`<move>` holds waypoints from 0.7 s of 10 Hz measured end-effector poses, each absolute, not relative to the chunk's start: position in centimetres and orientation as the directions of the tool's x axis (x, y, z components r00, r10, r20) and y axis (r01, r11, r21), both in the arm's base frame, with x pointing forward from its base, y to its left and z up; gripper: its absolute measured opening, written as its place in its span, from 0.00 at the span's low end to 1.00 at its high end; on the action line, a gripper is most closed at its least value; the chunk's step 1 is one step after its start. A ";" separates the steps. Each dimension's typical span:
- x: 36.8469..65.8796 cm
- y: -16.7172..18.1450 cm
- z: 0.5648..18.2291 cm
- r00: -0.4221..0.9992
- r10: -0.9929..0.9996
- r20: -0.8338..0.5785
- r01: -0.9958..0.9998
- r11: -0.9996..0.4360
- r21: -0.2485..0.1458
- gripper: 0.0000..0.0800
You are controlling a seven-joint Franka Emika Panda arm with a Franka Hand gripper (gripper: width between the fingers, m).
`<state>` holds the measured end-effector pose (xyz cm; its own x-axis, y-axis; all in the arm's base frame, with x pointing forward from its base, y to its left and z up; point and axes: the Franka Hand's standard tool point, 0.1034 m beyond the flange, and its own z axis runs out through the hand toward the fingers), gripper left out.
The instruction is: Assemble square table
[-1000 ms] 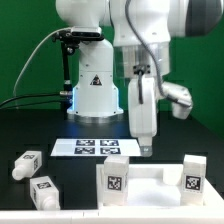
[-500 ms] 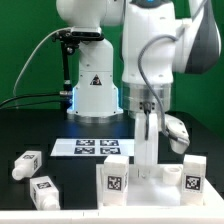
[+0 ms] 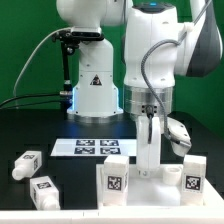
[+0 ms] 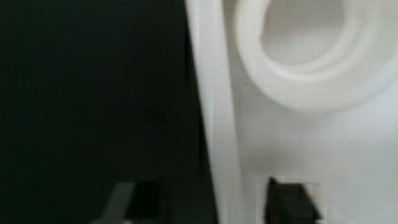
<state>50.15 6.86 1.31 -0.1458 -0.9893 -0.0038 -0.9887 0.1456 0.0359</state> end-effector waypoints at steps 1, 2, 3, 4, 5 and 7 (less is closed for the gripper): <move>50.1 6.9 1.3 -0.143 -0.990 -0.004 -0.989 0.143 0.036 0.17; 50.0 6.9 1.3 -0.134 -0.991 -0.004 -0.990 0.133 0.038 0.08; 50.1 6.9 1.4 -0.082 -0.997 -0.006 -0.996 0.082 0.037 0.08; 50.1 6.6 1.8 -0.003 -1.000 -0.011 -1.000 0.003 0.031 0.08; 49.9 5.8 2.2 0.065 -0.998 -0.014 -0.998 -0.065 0.012 0.07; 48.6 3.1 2.1 0.312 -0.950 0.011 -0.950 -0.312 -0.010 0.07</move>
Offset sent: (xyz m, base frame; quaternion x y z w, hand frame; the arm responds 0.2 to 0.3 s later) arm -0.0079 -0.0065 0.0116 -0.0057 -0.0110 -0.1557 0.9877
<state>48.58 3.08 2.10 0.3118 -0.9501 0.0106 -0.9501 -0.3119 -0.0099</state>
